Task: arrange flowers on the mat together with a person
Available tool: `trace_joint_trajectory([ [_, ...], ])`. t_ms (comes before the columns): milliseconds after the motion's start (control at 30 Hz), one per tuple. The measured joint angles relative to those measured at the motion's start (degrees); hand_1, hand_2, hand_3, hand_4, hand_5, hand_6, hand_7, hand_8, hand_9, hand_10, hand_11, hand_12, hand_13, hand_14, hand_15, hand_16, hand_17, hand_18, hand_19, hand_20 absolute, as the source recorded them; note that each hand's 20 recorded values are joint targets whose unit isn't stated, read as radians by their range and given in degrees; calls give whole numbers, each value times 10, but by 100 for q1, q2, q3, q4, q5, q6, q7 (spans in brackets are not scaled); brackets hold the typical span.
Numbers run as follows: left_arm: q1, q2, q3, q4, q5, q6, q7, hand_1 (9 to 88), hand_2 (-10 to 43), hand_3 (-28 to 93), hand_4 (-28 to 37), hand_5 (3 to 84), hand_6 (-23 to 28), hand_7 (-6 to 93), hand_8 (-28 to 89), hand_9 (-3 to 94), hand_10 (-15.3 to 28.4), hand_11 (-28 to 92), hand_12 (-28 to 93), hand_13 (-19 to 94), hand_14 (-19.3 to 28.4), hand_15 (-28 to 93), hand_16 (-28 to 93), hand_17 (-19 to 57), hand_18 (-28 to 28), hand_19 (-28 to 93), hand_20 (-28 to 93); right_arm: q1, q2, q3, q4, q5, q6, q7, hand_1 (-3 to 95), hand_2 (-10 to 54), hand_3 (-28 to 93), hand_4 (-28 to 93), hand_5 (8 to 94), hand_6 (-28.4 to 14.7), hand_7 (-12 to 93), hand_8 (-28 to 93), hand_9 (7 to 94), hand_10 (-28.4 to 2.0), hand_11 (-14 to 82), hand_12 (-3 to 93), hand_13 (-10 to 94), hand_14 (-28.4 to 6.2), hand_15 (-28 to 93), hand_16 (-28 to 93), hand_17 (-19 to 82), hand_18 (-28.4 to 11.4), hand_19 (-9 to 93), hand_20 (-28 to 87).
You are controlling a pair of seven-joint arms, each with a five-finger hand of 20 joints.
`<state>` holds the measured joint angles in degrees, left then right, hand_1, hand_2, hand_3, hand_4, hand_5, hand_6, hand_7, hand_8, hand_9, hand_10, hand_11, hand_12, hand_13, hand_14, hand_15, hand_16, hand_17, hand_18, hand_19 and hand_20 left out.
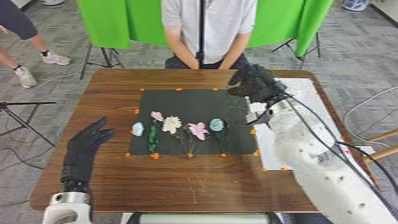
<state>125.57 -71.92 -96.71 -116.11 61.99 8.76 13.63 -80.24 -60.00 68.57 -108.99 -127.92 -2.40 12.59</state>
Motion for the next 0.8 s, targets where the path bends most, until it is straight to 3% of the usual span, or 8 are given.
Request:
trace_joint_trajectory([
  [200, -2, 0, 3, 0, 4, -8, -1, 241, 5, 706, -195, 486, 10, 125, -68, 506, 148, 206, 145, 388, 173, 197, -3, 61, 115, 109, 154, -736, -502, 1685, -850, 2022, 262, -435, 333, -83, 677, -166, 687, 13, 167, -92, 798, -131, 253, 246, 855, -46, 425, 296, 423, -183, 773, 389],
  [267, -2, 0, 3, 0, 5, -10, -1, 241, 5, 705, -195, 487, 10, 125, -67, 506, 147, 206, 145, 387, 173, 197, -3, 61, 115, 109, 155, -1020, -779, 2245, -994, 2408, 251, -859, 265, -30, 667, -150, 679, 5, 165, -91, 777, -147, 226, 238, 810, -76, 383, 277, 387, -186, 707, 386],
  [433, -1, -4, 4, -1, 7, -16, 0, 241, 6, 704, -195, 487, 10, 124, -67, 506, 148, 206, 145, 387, 173, 197, -3, 61, 115, 108, 154, -1877, -1482, 3221, -1339, 3678, 432, -1566, 150, 33, 696, -146, 634, -6, 144, -82, 690, -163, 133, 205, 643, -136, 251, 243, 306, -165, 460, 380],
  [533, 0, -4, 6, -4, 15, -23, 1, 241, 6, 703, -195, 487, 11, 123, -67, 505, 148, 206, 145, 387, 173, 197, -3, 61, 115, 108, 155, -2462, -1829, 3348, -1485, 4668, 883, -2023, 121, 35, 724, -158, 593, -2, 126, -79, 631, -163, 91, 186, 565, -142, 173, 235, 286, -150, 295, 376],
  [600, 0, -5, 10, -4, 20, -27, 3, 240, 5, 704, -195, 487, 11, 123, -67, 505, 148, 205, 145, 387, 173, 197, -3, 61, 115, 107, 155, -2849, -2041, 3358, -1480, 5247, 964, -2502, 96, 29, 746, -164, 548, -2, 108, -78, 545, -156, 69, 168, 472, -143, 133, 210, 255, -153, 187, 355],
  [667, 0, -5, 15, -6, 26, -39, 5, 240, 5, 702, -196, 487, 11, 123, -67, 506, 149, 205, 145, 387, 173, 196, -3, 62, 115, 106, 154, -3226, -2226, 3396, -1441, 5733, 758, -2917, 74, 24, 756, -173, 493, 6, 94, -77, 478, -150, 53, 146, 382, -133, 101, 173, 228, -156, 115, 322],
  [800, -1, -8, 16, -15, 47, -71, 6, 239, 3, 702, -198, 486, 14, 121, -67, 506, 148, 205, 145, 387, 173, 194, -4, 61, 114, 102, 152, -3895, -2456, 3586, -1298, 6648, -421, -3104, 36, 18, 768, -184, 409, 15, 77, -79, 398, -135, 36, 120, 299, -113, 74, 122, 196, -152, 52, 280],
])
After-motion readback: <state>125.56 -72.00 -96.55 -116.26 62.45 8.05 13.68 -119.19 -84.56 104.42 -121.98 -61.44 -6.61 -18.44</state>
